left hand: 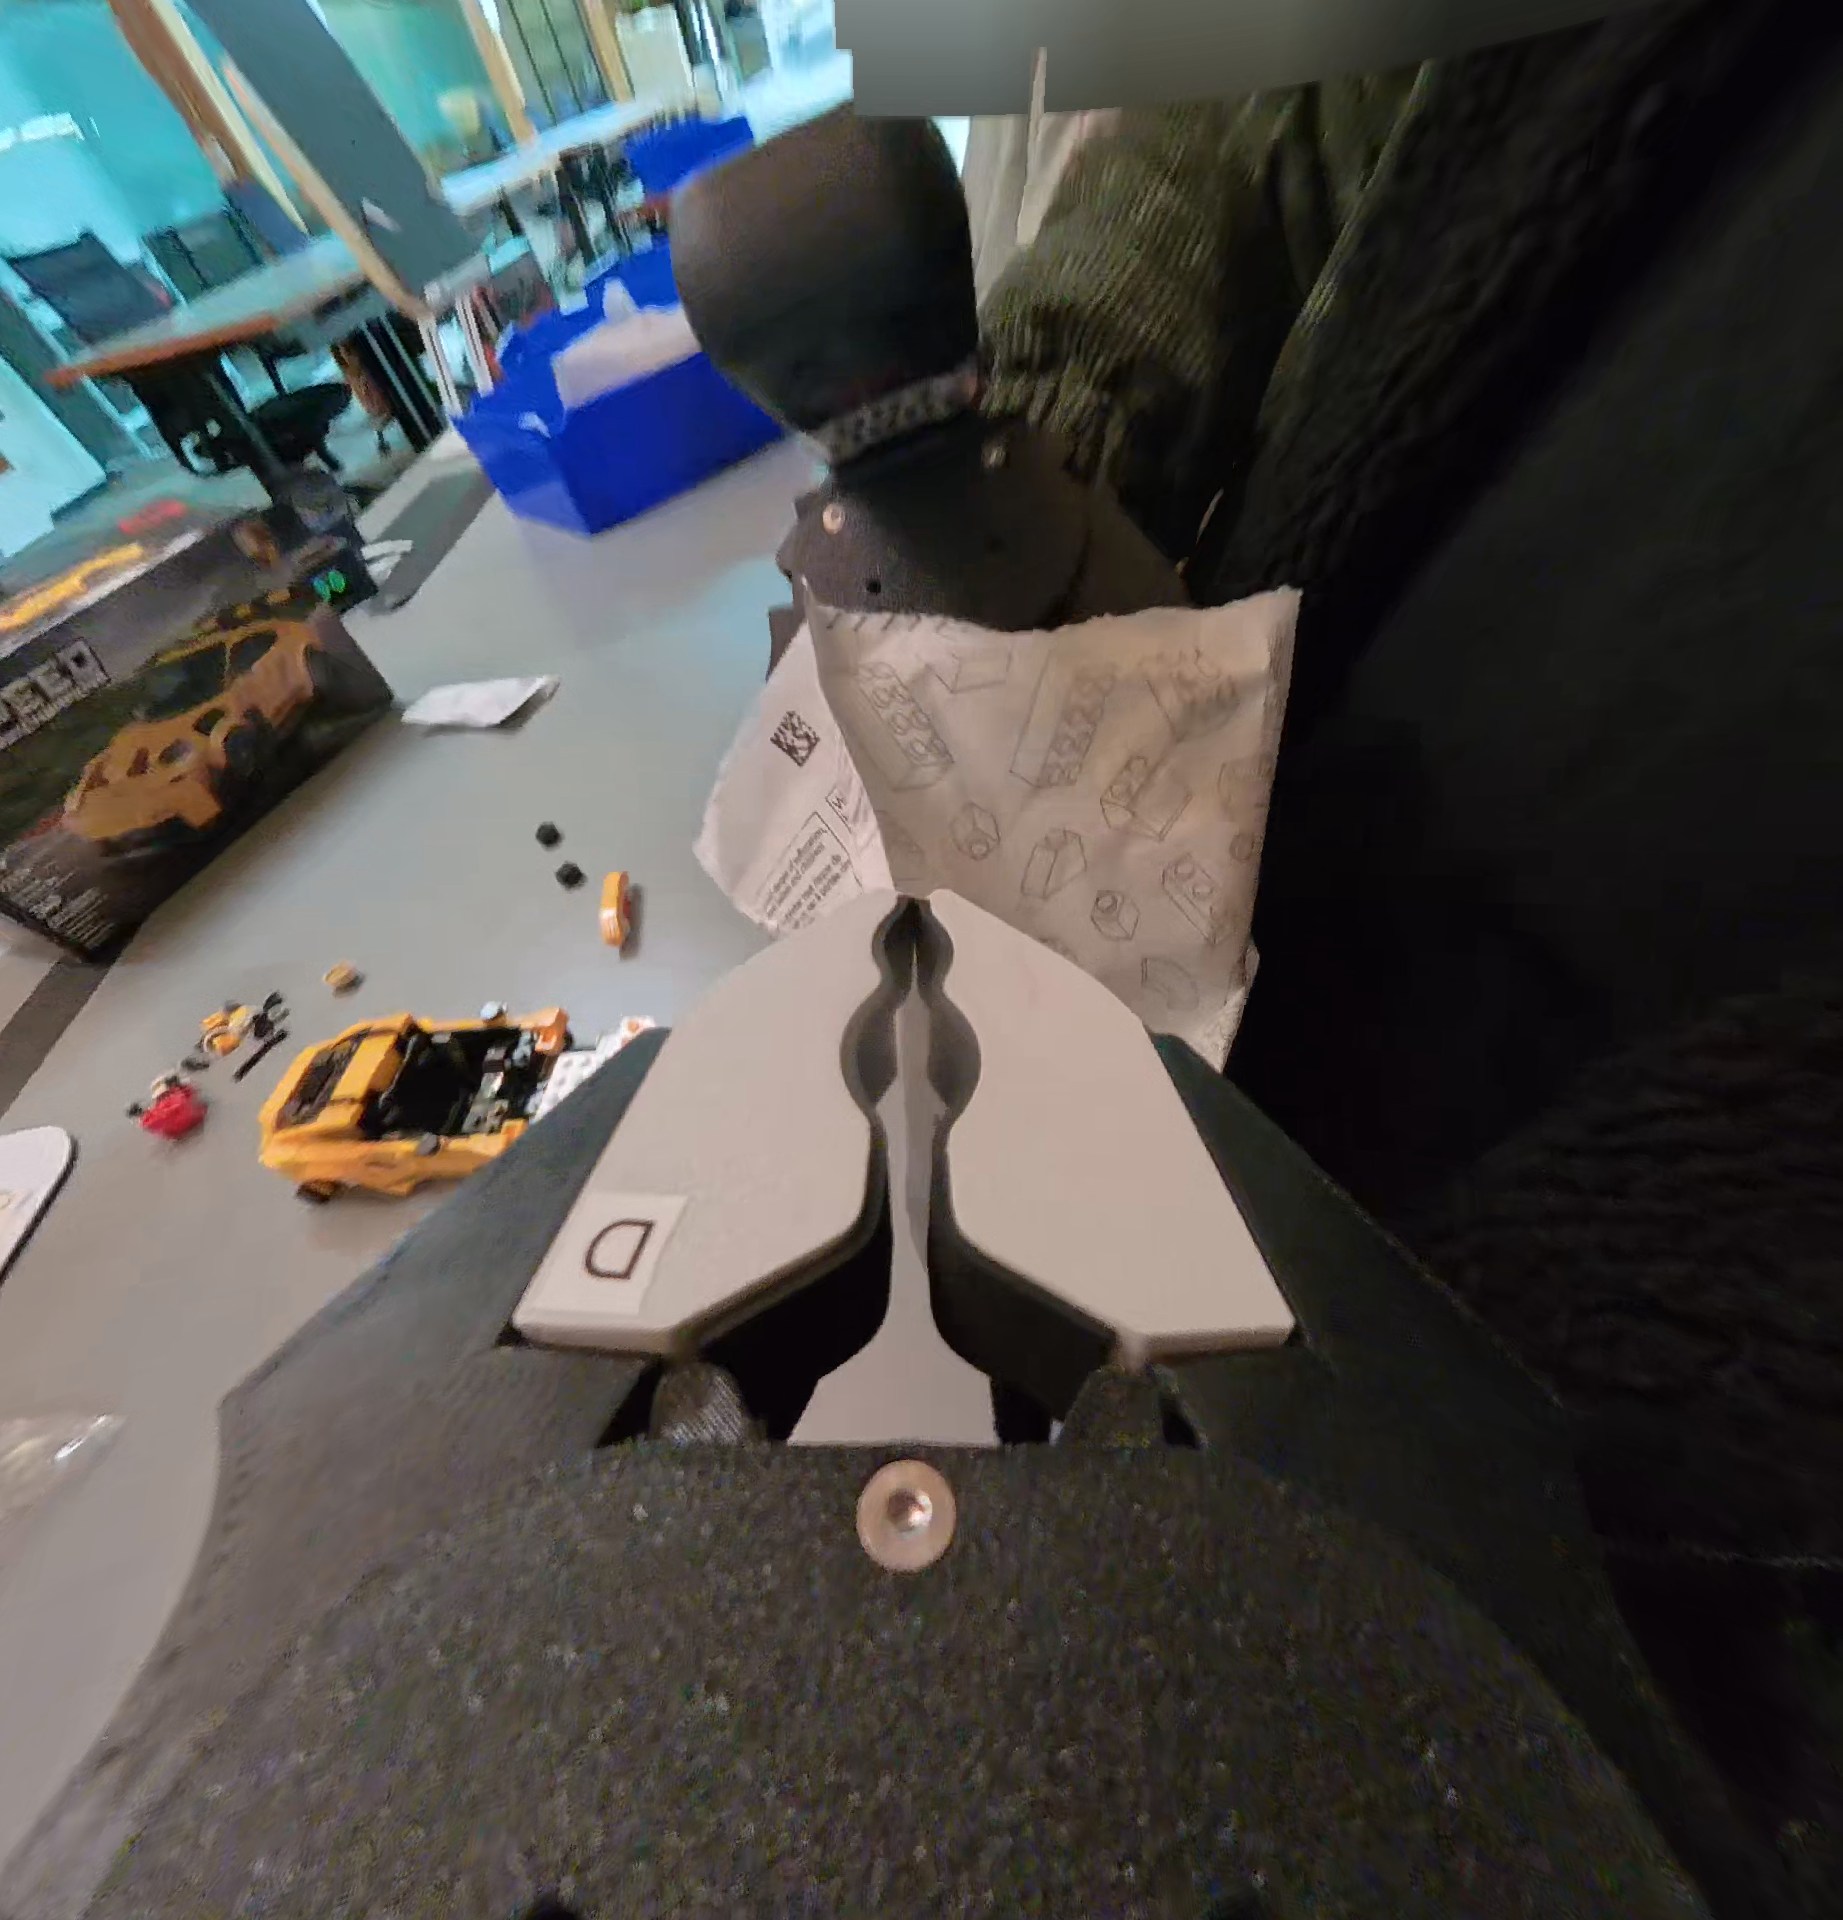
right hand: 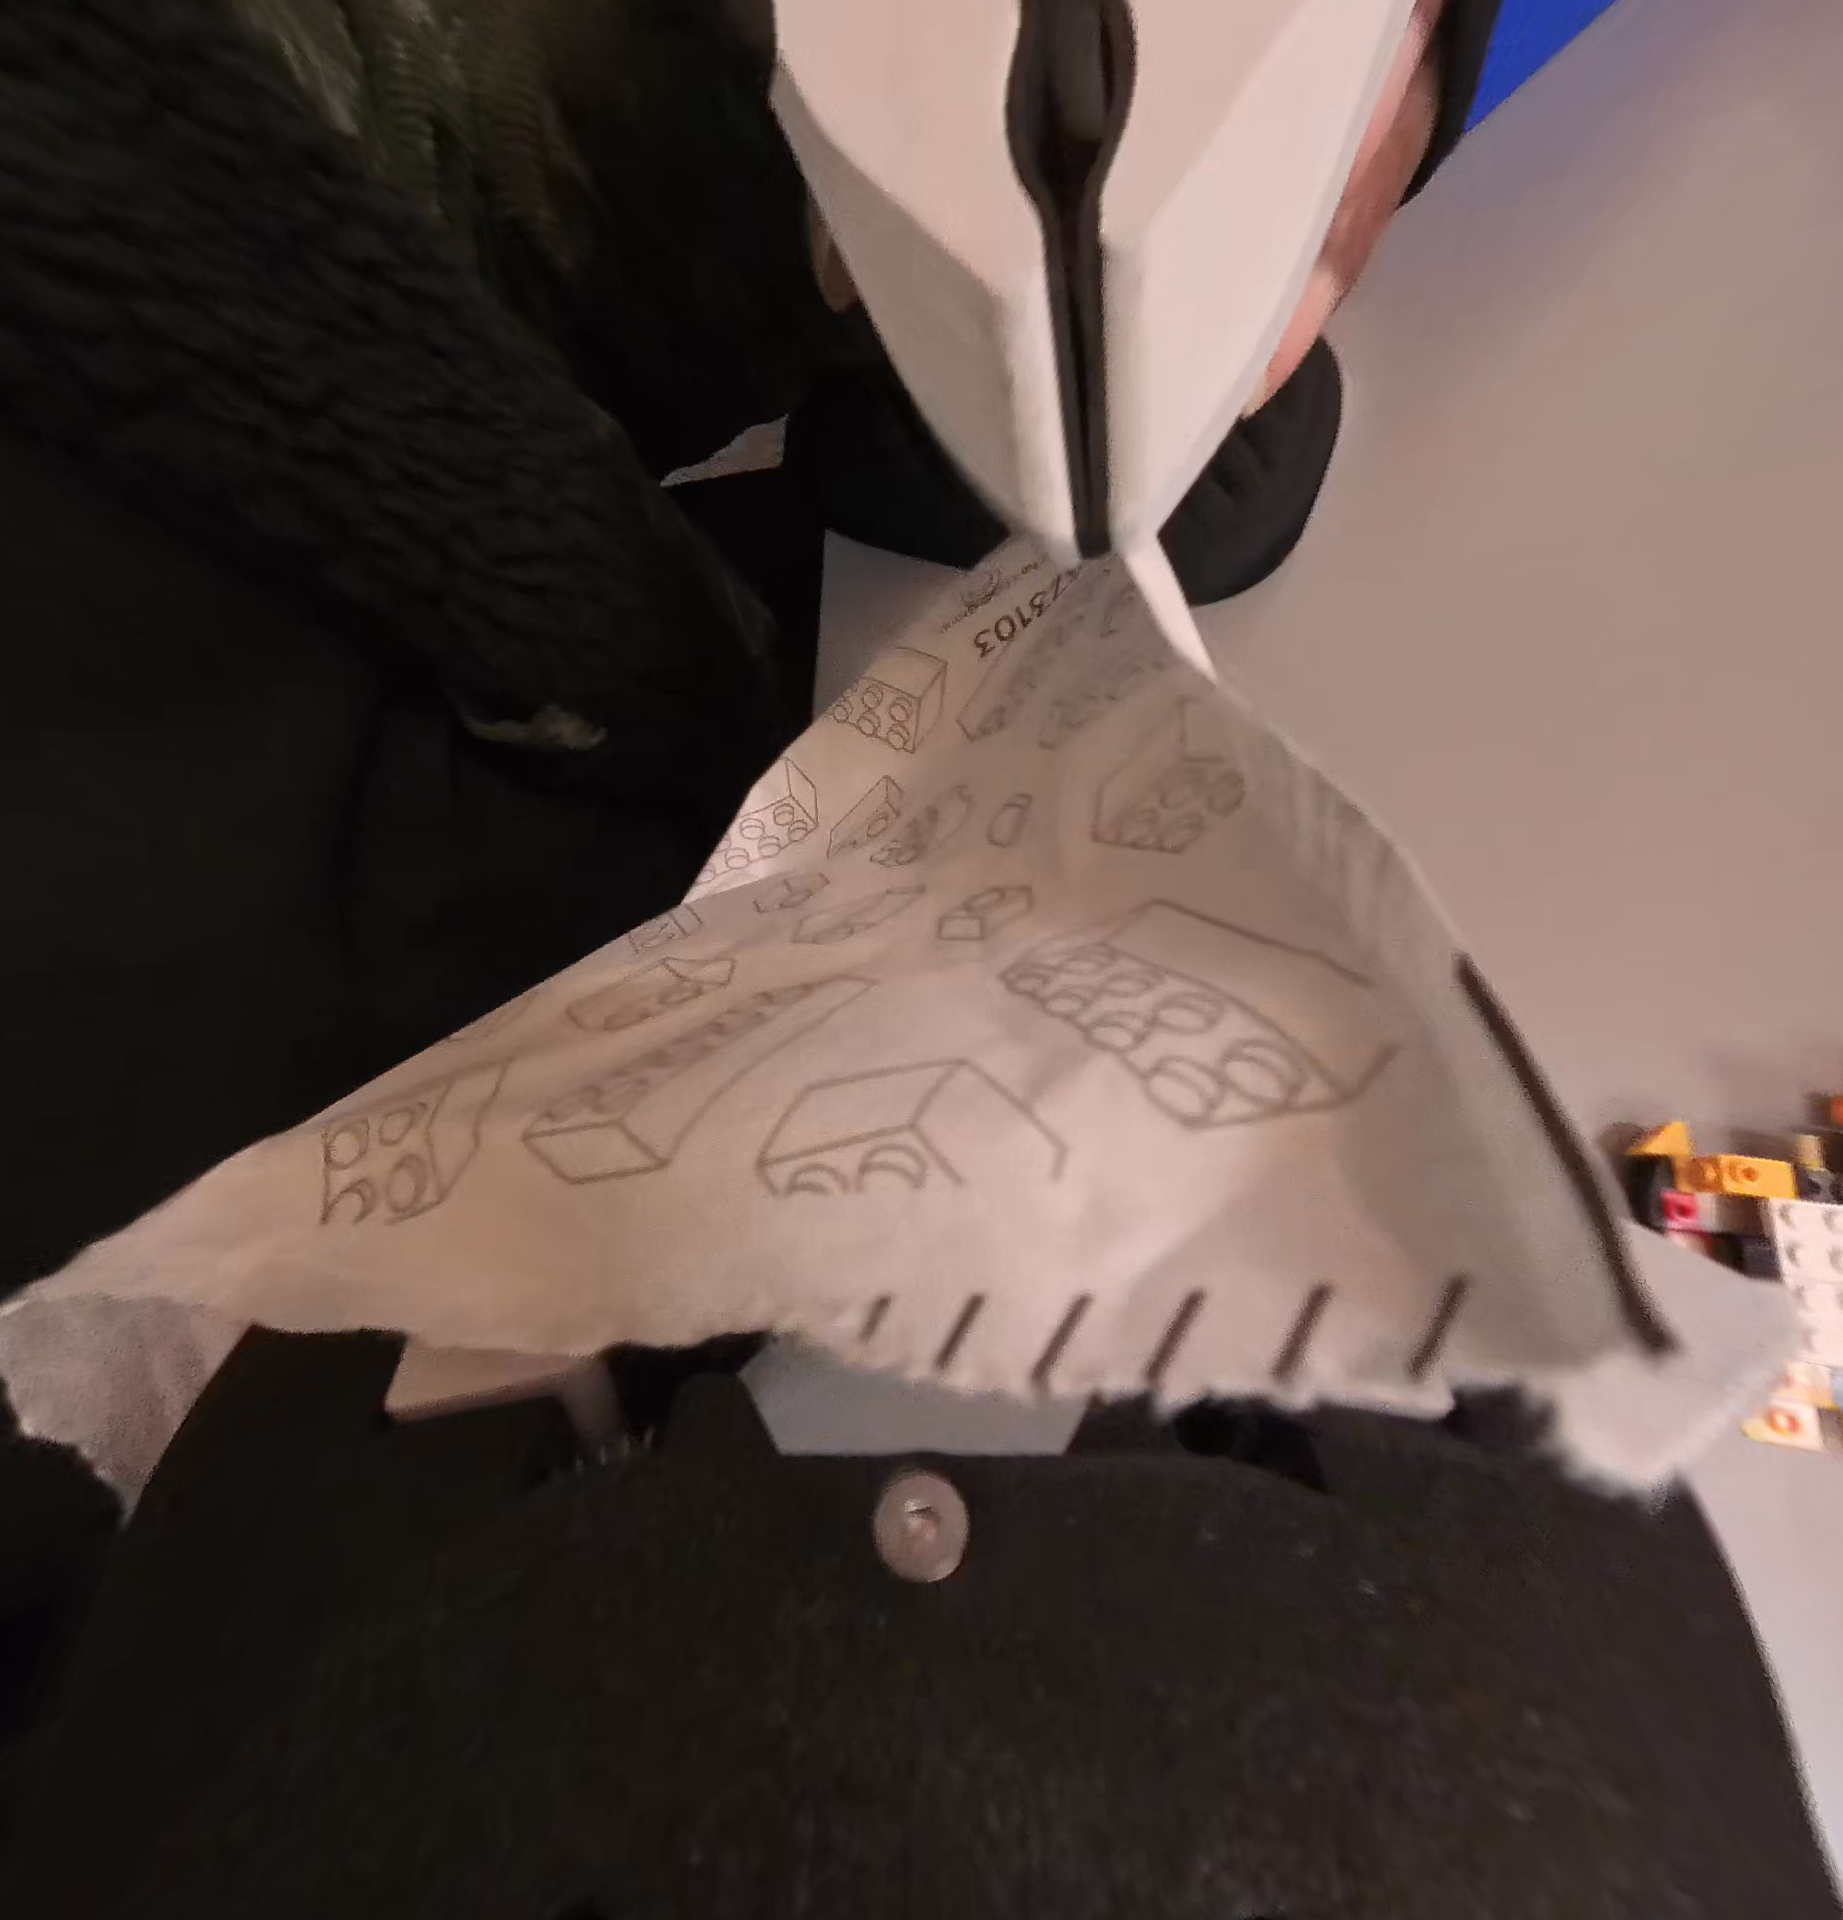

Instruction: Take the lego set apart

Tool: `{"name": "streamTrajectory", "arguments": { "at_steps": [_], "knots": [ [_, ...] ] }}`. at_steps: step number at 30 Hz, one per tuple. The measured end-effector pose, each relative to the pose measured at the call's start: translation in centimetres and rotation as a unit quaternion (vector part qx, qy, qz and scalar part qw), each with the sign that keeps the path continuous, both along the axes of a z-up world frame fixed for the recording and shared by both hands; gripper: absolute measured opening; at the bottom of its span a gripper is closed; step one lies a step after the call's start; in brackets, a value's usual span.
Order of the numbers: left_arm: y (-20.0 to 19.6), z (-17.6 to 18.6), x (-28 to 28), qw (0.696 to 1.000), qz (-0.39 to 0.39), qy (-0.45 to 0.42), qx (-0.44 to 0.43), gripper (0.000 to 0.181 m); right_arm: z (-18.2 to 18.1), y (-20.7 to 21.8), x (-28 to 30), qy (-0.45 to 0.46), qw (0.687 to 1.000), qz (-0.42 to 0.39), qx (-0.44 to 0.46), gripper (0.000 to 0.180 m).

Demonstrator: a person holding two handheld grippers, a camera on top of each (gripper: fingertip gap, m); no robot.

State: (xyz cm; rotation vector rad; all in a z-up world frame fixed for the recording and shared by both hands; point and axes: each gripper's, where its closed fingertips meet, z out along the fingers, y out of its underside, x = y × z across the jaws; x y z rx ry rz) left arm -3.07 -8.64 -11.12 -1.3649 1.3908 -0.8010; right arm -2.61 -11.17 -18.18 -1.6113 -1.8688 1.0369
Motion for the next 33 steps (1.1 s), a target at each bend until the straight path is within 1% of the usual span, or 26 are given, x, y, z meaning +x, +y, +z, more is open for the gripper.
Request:
{"name": "streamTrajectory", "arguments": {
  "at_steps": [1,3,5,7,8,9,12,13,15,18,21,22,24,25,26,27,29,31,33],
  "knots": [
    [-0.1,-0.3,0.1,1.0,-0.001,0.018,-0.003,0.0,0.1,0.2,-0.1,0.008,1.0,-0.006,0.008,0.061],
    [0.3,-1.4,0.1,0.998,0.01,0.058,-0.002,0.0,0.7,0.6,-0.3,0.032,0.999,-0.014,0.03,0.046],
    [0.7,-2.3,0.0,0.997,0.018,0.076,-0.001,0.0,1.1,0.5,-0.2,0.046,0.998,-0.005,0.052,0.029],
    [0.8,-2.6,-0.1,0.997,0.019,0.071,-0.022,0.0,1.1,0.1,-0.1,0.049,0.997,0.004,0.06,0.019],
    [0.8,-2.9,-0.3,0.997,0.019,0.073,-0.028,0.0,1.0,0.0,0.0,0.051,0.997,0.007,0.06,0.018],
    [1.1,-3.2,-0.5,0.996,0.028,0.078,-0.027,0.0,1.0,-0.1,0.1,0.051,0.997,0.008,0.056,0.02],
    [1.4,-4.1,-1.2,0.995,0.036,0.079,-0.049,0.0,0.8,-0.2,0.5,0.038,0.998,0.013,0.045,0.039],
    [1.5,-4.3,-1.4,0.995,0.04,0.077,-0.054,0.0,0.7,-0.1,0.6,0.034,0.998,0.014,0.054,0.046],
    [1.8,-4.8,-1.5,0.994,0.047,0.079,-0.064,0.0,0.5,0.1,0.6,0.025,0.997,0.018,0.074,0.055],
    [2.1,-4.7,-1.6,0.993,0.057,0.082,-0.056,0.0,0.5,0.7,0.7,0.014,0.997,0.014,0.076,0.059],
    [2.1,-2.5,-1.6,0.997,0.051,0.049,-0.041,0.002,0.4,1.2,0.7,0.01,0.998,0.005,0.069,0.063],
    [2.1,-1.6,-1.6,0.997,0.051,0.031,-0.043,0.017,0.4,1.4,0.7,0.01,0.998,0.003,0.068,0.064],
    [2.4,-0.8,-1.5,0.997,0.052,0.021,-0.053,0.031,0.3,1.5,0.7,0.009,0.998,0.001,0.066,0.065],
    [2.3,-0.9,-1.1,0.997,0.046,0.027,-0.064,0.039,0.3,1.6,0.7,0.008,0.998,0.001,0.064,0.065],
    [2.4,-1.4,-0.7,0.995,0.044,0.041,-0.074,0.042,0.2,1.6,0.7,0.007,0.998,0.0,0.065,0.065],
    [2.7,-2.2,-0.3,0.994,0.049,0.059,-0.078,0.037,0.2,1.6,0.7,0.007,0.998,0.001,0.065,0.065],
    [2.9,-3.6,0.1,0.991,0.043,0.092,-0.083,0.004,0.0,1.8,0.7,0.006,0.997,0.004,0.071,0.064],
    [2.9,-3.8,0.2,0.991,0.014,0.083,-0.105,0.0,-0.2,1.7,1.1,-0.001,0.997,0.017,0.073,0.059],
    [3.3,-3.8,0.0,0.989,-0.013,0.068,-0.134,0.0,-0.5,1.8,1.8,-0.014,0.996,0.037,0.074,0.05]
  ]
}}
